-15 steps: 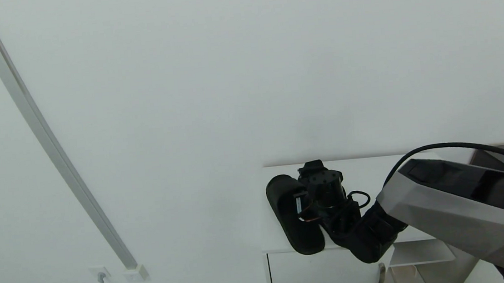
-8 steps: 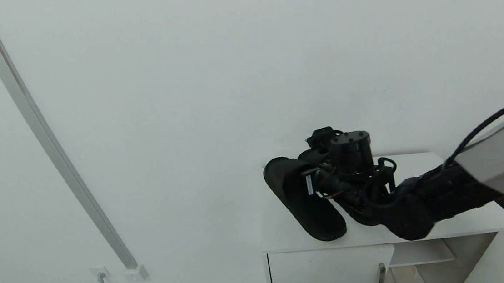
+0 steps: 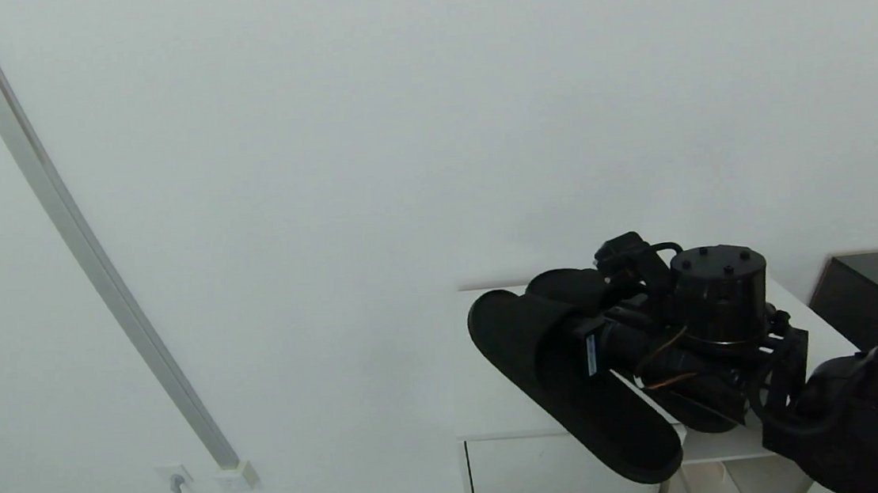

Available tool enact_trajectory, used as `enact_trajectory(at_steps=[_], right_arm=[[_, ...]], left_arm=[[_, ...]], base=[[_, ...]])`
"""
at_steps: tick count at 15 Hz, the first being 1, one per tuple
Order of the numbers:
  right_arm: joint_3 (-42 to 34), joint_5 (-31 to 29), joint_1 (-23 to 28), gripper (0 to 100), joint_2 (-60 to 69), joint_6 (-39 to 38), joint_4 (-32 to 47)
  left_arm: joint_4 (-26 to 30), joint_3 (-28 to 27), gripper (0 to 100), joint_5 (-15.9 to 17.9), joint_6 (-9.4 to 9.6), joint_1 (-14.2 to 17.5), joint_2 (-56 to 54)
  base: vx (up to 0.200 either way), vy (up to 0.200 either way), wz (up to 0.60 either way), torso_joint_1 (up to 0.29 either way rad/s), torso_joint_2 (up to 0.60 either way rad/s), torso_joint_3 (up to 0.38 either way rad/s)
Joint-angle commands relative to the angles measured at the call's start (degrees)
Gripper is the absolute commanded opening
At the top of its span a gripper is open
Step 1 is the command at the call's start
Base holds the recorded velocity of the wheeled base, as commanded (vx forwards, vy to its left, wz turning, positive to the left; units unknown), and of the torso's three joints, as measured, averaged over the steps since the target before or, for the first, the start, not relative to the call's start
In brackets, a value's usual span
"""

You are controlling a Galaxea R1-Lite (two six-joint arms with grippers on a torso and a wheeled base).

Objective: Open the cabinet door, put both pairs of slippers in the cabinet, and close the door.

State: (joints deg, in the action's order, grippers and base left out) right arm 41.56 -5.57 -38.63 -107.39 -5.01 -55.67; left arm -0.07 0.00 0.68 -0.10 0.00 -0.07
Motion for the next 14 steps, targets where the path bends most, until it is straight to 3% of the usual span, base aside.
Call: enact_trajectory(at_steps=[1, 3, 12, 14], right_arm=[[-1.3, -0.05, -1.18, 0, 0.95, 0.0, -0.14], [-2.18, -0.05, -2.41, 0, 1.39, 0.88, -0.14], [-4.2, -0.14, -3.64, 0, 2.01, 2.02, -0.22], [-5.35, 0.12, -2.76, 0, 2.88, 2.37, -0.22]], left_arm=[[-0.01, 0.0, 0, 0.02, 0.01, -0.09, 0.07], [-0.01, 0.0, 0, 0.02, 0.01, 0.0, 0.07], [-0.01, 0.0, 0, 0.02, 0.01, -0.09, 0.07], [-0.01, 0.0, 0, 0.02, -0.08, -0.09, 0.07]], base=[[0.0, 0.0, 0.0, 0.0, 0.0, 0.0], [0.0, 0.0, 0.0, 0.0, 0.0, 0.0], [-0.2, 0.0, 0.0, 0.005, 0.0, 0.001], [0.0, 0.0, 0.0, 0.0, 0.0, 0.0]])
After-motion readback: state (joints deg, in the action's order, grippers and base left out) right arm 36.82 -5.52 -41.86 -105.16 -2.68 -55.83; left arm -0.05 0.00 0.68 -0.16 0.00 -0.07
